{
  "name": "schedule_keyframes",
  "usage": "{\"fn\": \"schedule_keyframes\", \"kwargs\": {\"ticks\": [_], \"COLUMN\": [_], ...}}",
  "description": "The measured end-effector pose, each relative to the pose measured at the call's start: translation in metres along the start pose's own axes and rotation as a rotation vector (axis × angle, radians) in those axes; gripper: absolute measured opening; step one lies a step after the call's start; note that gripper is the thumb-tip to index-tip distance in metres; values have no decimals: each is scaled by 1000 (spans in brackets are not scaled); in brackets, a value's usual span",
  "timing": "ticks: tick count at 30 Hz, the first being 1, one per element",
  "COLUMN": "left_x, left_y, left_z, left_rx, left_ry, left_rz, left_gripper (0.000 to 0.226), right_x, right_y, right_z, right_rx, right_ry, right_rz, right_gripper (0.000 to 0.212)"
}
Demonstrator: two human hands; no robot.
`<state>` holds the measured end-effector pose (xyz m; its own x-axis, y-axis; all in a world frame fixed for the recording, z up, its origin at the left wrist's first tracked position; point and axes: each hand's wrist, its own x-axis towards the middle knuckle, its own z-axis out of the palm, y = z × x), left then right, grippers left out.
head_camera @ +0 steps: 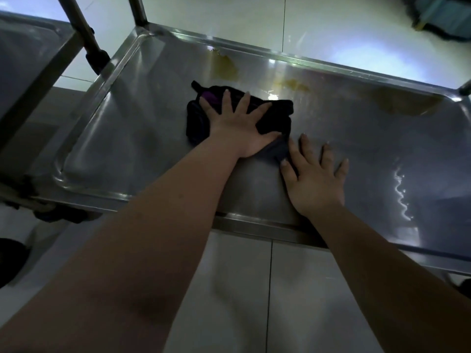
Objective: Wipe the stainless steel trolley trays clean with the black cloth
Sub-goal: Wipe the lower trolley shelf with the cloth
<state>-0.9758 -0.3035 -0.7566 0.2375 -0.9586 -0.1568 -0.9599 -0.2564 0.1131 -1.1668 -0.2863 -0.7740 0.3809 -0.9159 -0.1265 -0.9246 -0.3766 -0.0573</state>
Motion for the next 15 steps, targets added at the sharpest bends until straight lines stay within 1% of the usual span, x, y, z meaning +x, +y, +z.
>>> {"fn": "schedule_keyframes", "kwargs": {"ticks": [2,7,9,13,15], "left_x": [13,9,8,3,0], "left_y": [3,-11,-41,-119,-131], "left_z": [-2,-2,-5,-12,-11], "left_rx": [0,-6,-20,-36,2], "left_ry": [4,44,55,70,57], "left_rz": [-3,22,-1,-171,-188], "left_gripper": [80,79,80,85,84], "right_x": [1,2,1,0,-1], "right_y": [0,4,4,1,-1], "right_z": [1,-1,-2,-6,-9], "right_rx": [17,61,59,63,35], "right_ry": [6,24,25,5,-14], "right_rz": [0,7,4,2,25], "right_gripper": [64,59,58,58,57]}}
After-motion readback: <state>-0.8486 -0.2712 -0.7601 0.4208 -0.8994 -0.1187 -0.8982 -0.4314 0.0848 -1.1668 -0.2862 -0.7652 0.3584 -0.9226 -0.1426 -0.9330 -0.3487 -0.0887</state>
